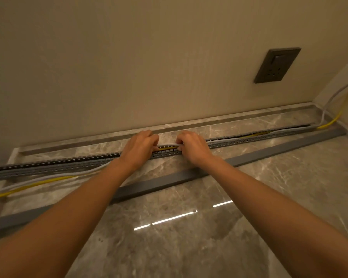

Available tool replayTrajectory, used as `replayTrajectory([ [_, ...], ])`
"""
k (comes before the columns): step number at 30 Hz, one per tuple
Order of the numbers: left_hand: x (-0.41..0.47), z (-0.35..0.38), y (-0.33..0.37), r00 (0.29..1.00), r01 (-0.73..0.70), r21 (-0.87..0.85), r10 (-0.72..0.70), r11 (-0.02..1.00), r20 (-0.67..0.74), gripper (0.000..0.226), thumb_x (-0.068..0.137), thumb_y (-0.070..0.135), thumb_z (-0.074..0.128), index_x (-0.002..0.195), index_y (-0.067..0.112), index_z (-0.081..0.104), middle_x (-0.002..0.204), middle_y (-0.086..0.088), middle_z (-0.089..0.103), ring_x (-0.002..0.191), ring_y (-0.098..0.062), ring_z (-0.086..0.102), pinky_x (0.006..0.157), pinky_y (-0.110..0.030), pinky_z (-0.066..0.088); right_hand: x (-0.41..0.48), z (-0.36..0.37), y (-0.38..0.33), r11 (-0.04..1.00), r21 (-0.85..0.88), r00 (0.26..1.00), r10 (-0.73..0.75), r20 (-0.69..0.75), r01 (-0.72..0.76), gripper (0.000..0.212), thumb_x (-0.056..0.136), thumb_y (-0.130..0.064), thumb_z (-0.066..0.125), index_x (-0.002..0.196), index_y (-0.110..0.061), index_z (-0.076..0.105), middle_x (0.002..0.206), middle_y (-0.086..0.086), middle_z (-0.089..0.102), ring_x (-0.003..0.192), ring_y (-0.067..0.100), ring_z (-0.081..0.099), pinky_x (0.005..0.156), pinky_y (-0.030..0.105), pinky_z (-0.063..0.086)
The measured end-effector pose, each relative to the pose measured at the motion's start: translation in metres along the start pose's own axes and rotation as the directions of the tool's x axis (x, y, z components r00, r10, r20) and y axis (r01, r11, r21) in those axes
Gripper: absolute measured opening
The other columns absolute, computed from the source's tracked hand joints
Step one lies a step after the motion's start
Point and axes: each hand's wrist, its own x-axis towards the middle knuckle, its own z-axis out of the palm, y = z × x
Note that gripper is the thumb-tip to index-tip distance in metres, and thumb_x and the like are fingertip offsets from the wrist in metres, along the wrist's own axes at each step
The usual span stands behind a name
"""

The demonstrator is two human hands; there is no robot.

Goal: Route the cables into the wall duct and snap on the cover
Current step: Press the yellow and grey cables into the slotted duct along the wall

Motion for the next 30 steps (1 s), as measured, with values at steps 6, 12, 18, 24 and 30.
replayTrajectory([
  [6, 0.003, 0.003, 0.013, 0.999, 0.000, 0.147, -0.007, 0.989, 0.047, 0.012, 0.087, -0.002, 0.053, 0.094, -0.001, 0.062, 0.105, -0.018, 0.058, 0.092, -0.034, 0.055, 0.071, -0.040, 0.044, -0.004, 0.000, 0.003, 0.998, -0.025, 0.998, -0.066, -0.016, 0.066, 0.013, 0.091, -0.006, 0.052, 0.103, -0.007, 0.057, 0.112, 0.012, 0.062, 0.102, 0.028, 0.055, 0.085, 0.038, 0.047],
  [12, 0.003, 0.008, 0.017, 0.990, -0.140, 0.170, 0.142, 0.976, -0.003, 0.007, 0.072, -0.005, 0.070, 0.078, -0.003, 0.069, 0.080, -0.022, 0.063, 0.072, -0.038, 0.063, 0.056, -0.038, 0.052, -0.008, -0.002, 0.004, 0.965, -0.153, 0.975, -0.221, -0.035, 0.214, 0.021, 0.093, -0.002, 0.044, 0.104, 0.000, 0.061, 0.111, 0.017, 0.059, 0.103, 0.031, 0.052, 0.082, 0.037, 0.041],
  [18, -0.001, 0.003, 0.032, 0.995, -0.098, 0.297, 0.086, 0.950, 0.054, 0.021, 0.074, 0.015, 0.076, 0.087, 0.000, 0.070, 0.089, -0.016, 0.067, 0.084, -0.030, 0.063, 0.067, -0.035, 0.050, -0.009, -0.004, 0.005, 0.946, -0.221, 0.972, -0.234, 0.032, 0.235, 0.023, 0.094, -0.004, 0.043, 0.108, 0.000, 0.061, 0.116, 0.016, 0.057, 0.105, 0.031, 0.054, 0.082, 0.038, 0.044],
  [24, -0.007, 0.010, 0.042, 0.991, -0.063, 0.332, 0.020, 0.941, 0.132, 0.020, 0.052, 0.005, 0.087, 0.059, 0.003, 0.069, 0.063, -0.014, 0.065, 0.054, -0.029, 0.063, 0.046, -0.027, 0.048, -0.008, -0.005, 0.007, 0.953, -0.224, 0.977, -0.187, 0.099, 0.205, 0.023, 0.094, -0.008, 0.047, 0.112, -0.002, 0.059, 0.121, 0.016, 0.058, 0.110, 0.033, 0.056, 0.087, 0.041, 0.046],
  [30, -0.005, 0.012, 0.038, 0.980, 0.176, 0.166, -0.189, 0.970, 0.067, 0.025, 0.090, 0.003, 0.052, 0.114, 0.005, 0.055, 0.115, -0.017, 0.062, 0.104, -0.034, 0.058, 0.084, -0.041, 0.047, -0.010, -0.002, 0.007, 0.968, -0.195, 0.986, -0.140, 0.091, 0.155, 0.023, 0.093, 0.000, 0.044, 0.111, -0.002, 0.057, 0.118, 0.017, 0.061, 0.108, 0.035, 0.058, 0.085, 0.040, 0.047],
])
